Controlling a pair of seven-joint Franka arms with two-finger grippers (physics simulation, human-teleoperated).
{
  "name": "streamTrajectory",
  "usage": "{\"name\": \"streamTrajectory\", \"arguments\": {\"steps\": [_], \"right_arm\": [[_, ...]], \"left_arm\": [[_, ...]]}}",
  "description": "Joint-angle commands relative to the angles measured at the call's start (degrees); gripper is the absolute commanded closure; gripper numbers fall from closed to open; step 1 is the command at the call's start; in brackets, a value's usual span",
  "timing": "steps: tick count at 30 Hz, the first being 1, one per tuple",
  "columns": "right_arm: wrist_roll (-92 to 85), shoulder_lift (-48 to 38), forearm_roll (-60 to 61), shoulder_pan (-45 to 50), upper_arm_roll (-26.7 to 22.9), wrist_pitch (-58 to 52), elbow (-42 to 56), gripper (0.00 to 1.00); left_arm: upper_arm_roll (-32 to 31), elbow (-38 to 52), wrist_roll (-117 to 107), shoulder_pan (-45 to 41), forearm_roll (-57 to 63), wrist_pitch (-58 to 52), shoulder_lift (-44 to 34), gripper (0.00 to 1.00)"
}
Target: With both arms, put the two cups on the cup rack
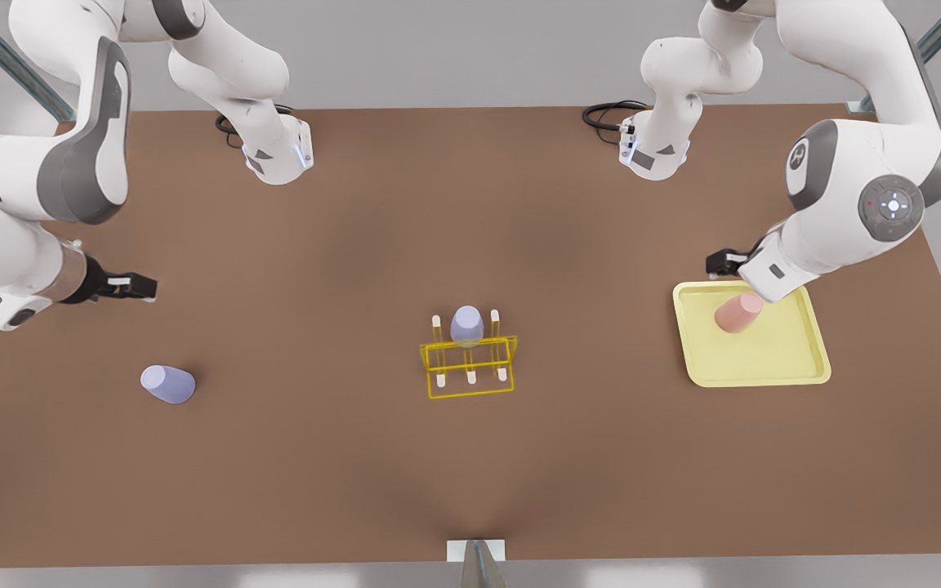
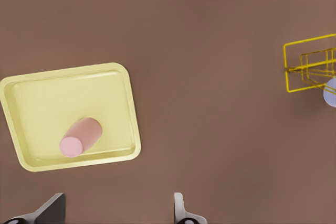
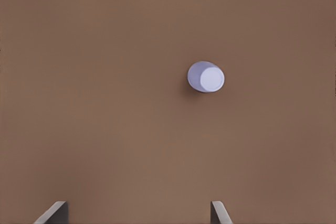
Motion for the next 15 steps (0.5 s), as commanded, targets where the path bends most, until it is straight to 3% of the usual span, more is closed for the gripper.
{"name": "streamTrajectory", "arguments": {"steps": [1,5,8,15], "right_arm": [[-0.69,-0.01,0.12,-0.01,-0.03,3.56,0.07,0.00],[-20.73,10.88,-7.79,-0.62,-1.00,12.33,3.14,0.00],[-20.91,18.62,-6.74,-4.66,-2.67,20.61,3.05,0.00],[-21.08,21.17,-2.34,-8.62,-2.23,32.56,-3.97,0.00]], "left_arm": [[0.04,0.05,0.52,-0.11,-0.13,3.89,-0.05,0.00],[0.22,-0.74,0.61,4.80,-0.22,6.42,4.86,0.00],[4.96,-16.91,17.66,10.09,-1.97,34.90,6.01,0.00],[9.88,-35.46,35.06,11.32,-3.56,53.72,5.13,0.00]]}}
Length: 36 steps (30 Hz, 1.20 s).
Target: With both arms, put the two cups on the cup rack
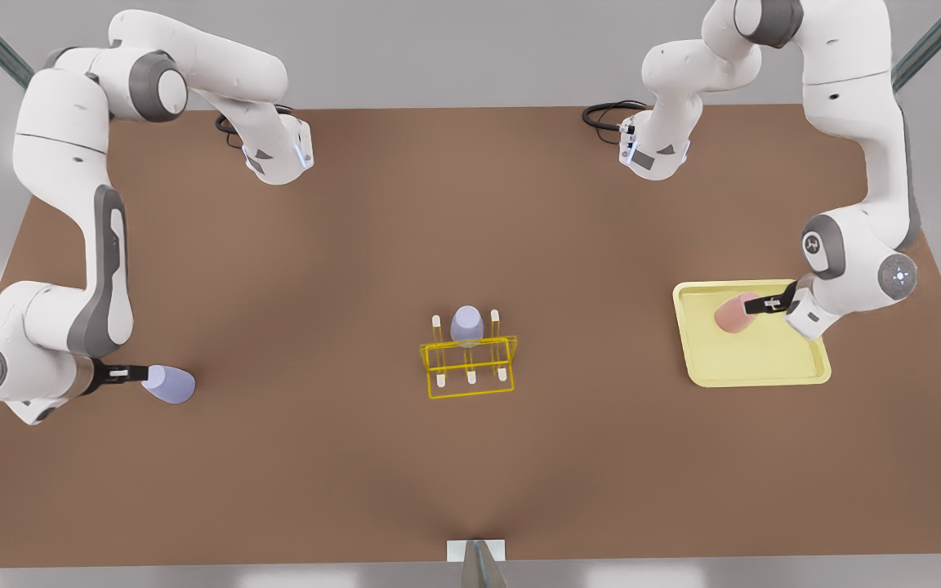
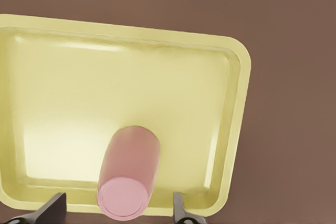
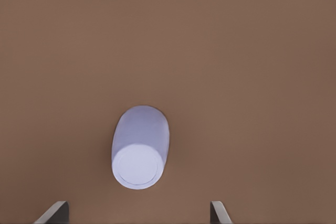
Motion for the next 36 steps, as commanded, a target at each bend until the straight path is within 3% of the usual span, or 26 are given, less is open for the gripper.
{"name": "streamTrajectory", "arguments": {"steps": [1,6,14,26,34,36], "right_arm": [[-11.49,-0.79,2.75,-0.80,0.07,11.15,-3.02,0.00],[-13.61,-0.26,3.37,-1.15,0.07,14.67,-8.30,0.00],[-13.35,2.81,2.58,-0.80,-0.02,14.06,-9.09,0.00],[-11.24,3.95,2.84,-1.33,-0.55,17.22,-12.69,0.00],[-11.32,4.83,2.75,-1.24,-0.55,17.22,-12.87,0.00],[-11.41,4.75,2.75,-1.24,-0.55,17.22,-12.87,0.00]], "left_arm": [[0.19,-2.24,24.85,0.20,-0.31,16.49,-0.22,0.00],[0.27,-6.19,24.68,-0.42,-0.40,16.06,-1.10,0.00],[0.19,-10.68,22.48,-1.74,-0.49,18.78,-0.40,0.00],[0.36,-14.19,22.22,-1.30,-0.40,28.09,2.06,0.00],[0.89,-14.54,21.69,-1.30,-0.40,28.18,2.50,0.00],[0.89,-14.54,20.99,-1.47,-0.40,28.18,2.50,0.08]]}}
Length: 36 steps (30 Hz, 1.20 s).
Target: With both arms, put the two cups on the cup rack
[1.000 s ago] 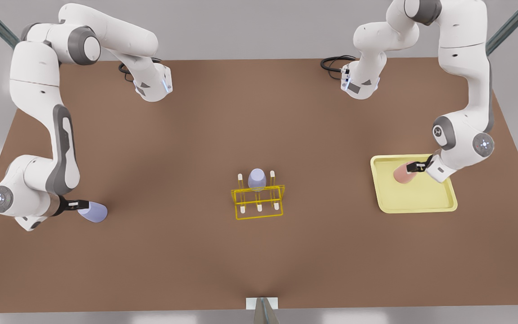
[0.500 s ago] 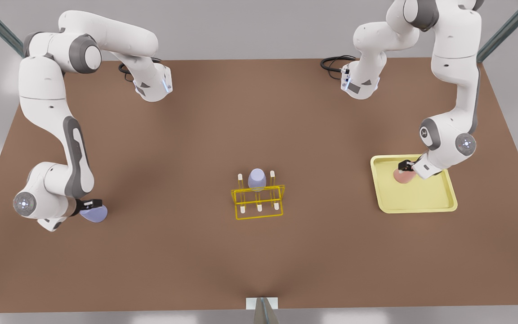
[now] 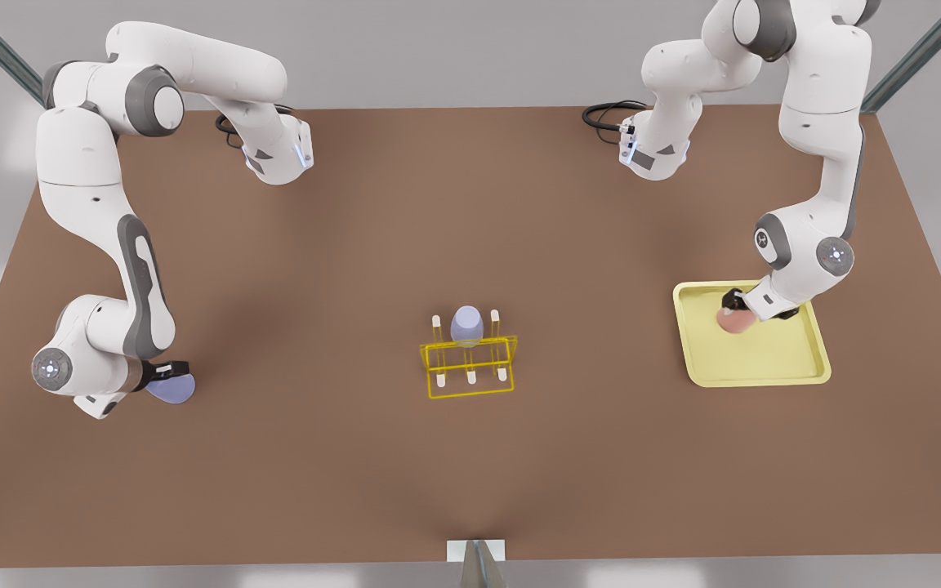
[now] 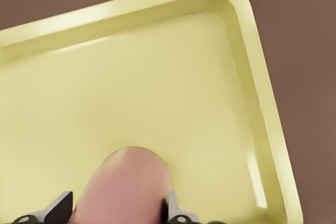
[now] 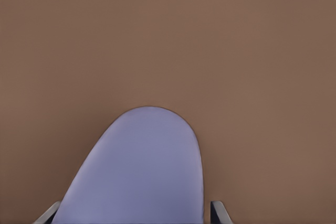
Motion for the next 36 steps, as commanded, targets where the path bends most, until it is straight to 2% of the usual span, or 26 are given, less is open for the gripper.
{"name": "streamTrajectory", "arguments": {"steps": [1,2,3,4,5,6,10,12,17,21,23,26,29,33,34,36], "right_arm": [[-1.27,-0.06,0.07,0.00,0.00,0.16,0.03,0.00],[-1.18,-0.06,0.07,0.00,0.00,0.16,0.03,0.00],[-1.18,-0.15,0.07,0.00,0.00,0.16,0.03,0.05],[-1.27,-0.15,0.07,0.00,0.00,0.07,0.03,0.19],[-1.36,-0.15,0.07,0.00,0.00,0.07,0.03,0.28],[-1.36,-0.15,0.07,0.00,0.00,0.07,0.03,0.29],[-1.44,-0.15,0.07,0.00,0.00,-0.37,0.29,0.29],[-1.62,-0.24,0.07,0.00,0.09,-0.63,0.47,0.29],[-1.71,-0.68,0.33,0.35,0.70,-1.77,0.73,0.29],[-1.80,-0.76,0.60,0.53,4.13,-1.68,1.79,0.29],[-1.62,-0.76,0.77,0.62,6.77,-1.60,1.96,0.29],[-1.62,-0.68,0.86,0.62,10.72,-1.51,2.75,0.28],[-1.27,-0.59,2.09,0.62,15.03,-1.51,3.54,0.28],[-1.01,-0.33,5.07,2.55,20.04,-1.42,5.83,0.28],[-1.09,-0.15,5.78,3.69,20.57,-1.33,6.79,0.28],[-1.09,0.91,6.48,5.71,21.44,-0.98,9.08,0.28]], "left_arm": [[0.02,0.02,1.40,-0.05,0.07,0.66,-0.04,0.08],[0.02,-0.07,1.40,-0.05,0.07,0.66,-0.04,0.08],[0.02,-0.07,1.40,-0.14,0.07,0.66,-0.04,0.08],[0.02,0.02,0.96,-0.14,0.07,0.66,0.14,0.08],[0.02,0.02,0.96,-0.05,-0.02,0.66,0.67,0.08],[0.02,0.02,0.61,-0.05,-0.02,0.75,0.67,0.08],[0.37,0.02,0.17,-0.14,-0.02,0.75,0.75,0.08],[0.37,0.11,0.17,-0.14,-0.02,0.75,0.75,0.16],[0.72,0.37,0.08,0.03,0.07,0.75,0.75,0.16],[0.72,0.37,-2.11,-0.23,0.07,0.22,0.05,0.16],[0.72,1.25,-2.20,-0.32,0.07,-3.55,-1.09,0.16],[0.72,4.85,-4.84,-0.58,0.07,-12.61,-2.41,0.16],[0.20,13.20,-11.78,-2.60,0.25,-25.61,-3.11,0.16],[-1.83,20.58,-16.87,-5.06,0.42,-30.71,-1.00,0.17],[-1.83,21.72,-20.73,-7.95,0.51,-31.50,-0.92,0.17],[-1.83,34.80,-29.17,-13.75,0.60,-43.27,3.82,0.17]]}}
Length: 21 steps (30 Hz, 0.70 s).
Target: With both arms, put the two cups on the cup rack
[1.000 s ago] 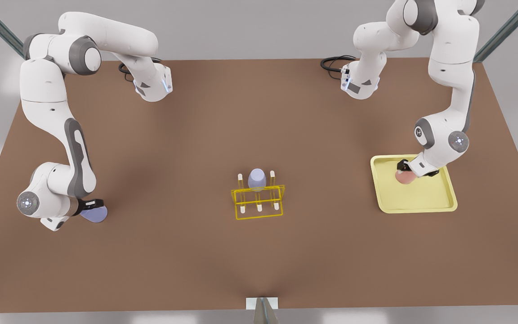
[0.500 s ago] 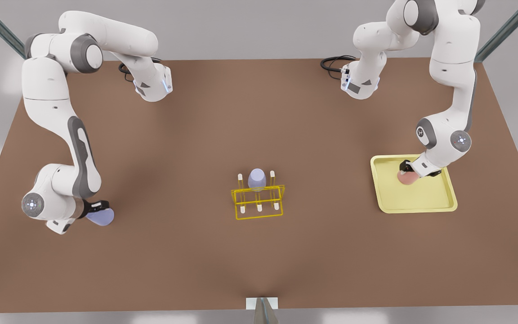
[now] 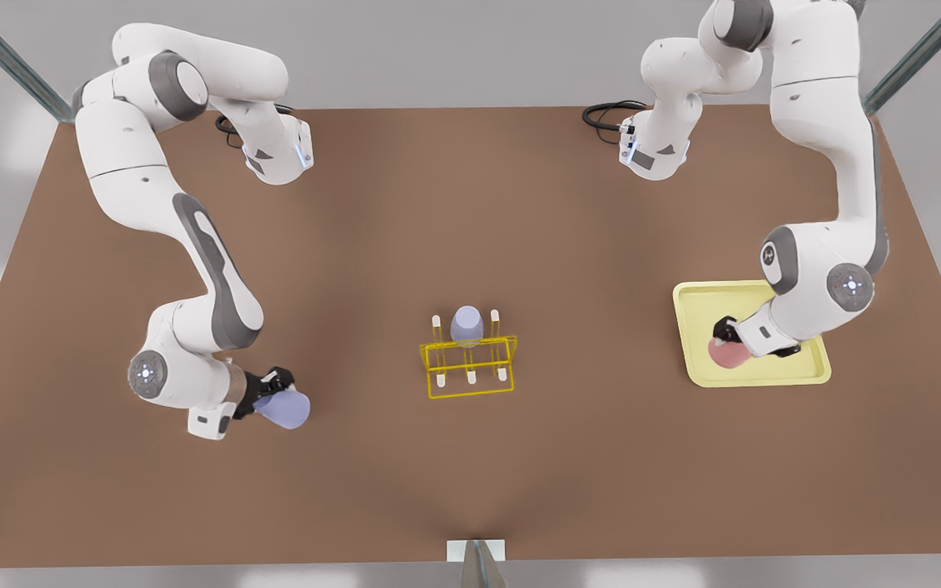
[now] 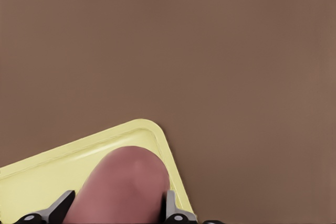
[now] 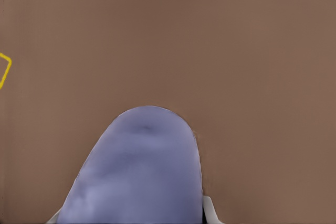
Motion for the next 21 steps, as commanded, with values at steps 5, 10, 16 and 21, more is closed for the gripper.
{"name": "streamTrajectory", "arguments": {"steps": [5,10,16,21], "right_arm": [[-0.24,2.02,4.23,5.01,1.94,0.06,5.81,0.28],[-0.50,3.87,4.41,5.80,6.94,0.06,9.33,0.28],[-0.59,3.87,6.87,5.63,11.08,-0.20,9.33,0.28],[-1.47,4.57,7.83,5.89,13.36,-0.56,9.24,0.28]], "left_arm": [[-6.28,19.37,-42.56,-7.51,-0.54,-16.14,11.74,0.17],[-12.44,34.32,-54.34,-8.30,-7.75,-16.05,20.27,0.17],[-13.32,45.84,-59.53,-10.32,-12.58,-13.85,26.86,0.17],[-13.41,45.75,-63.40,-14.98,-14.43,-13.94,27.57,0.17]]}}
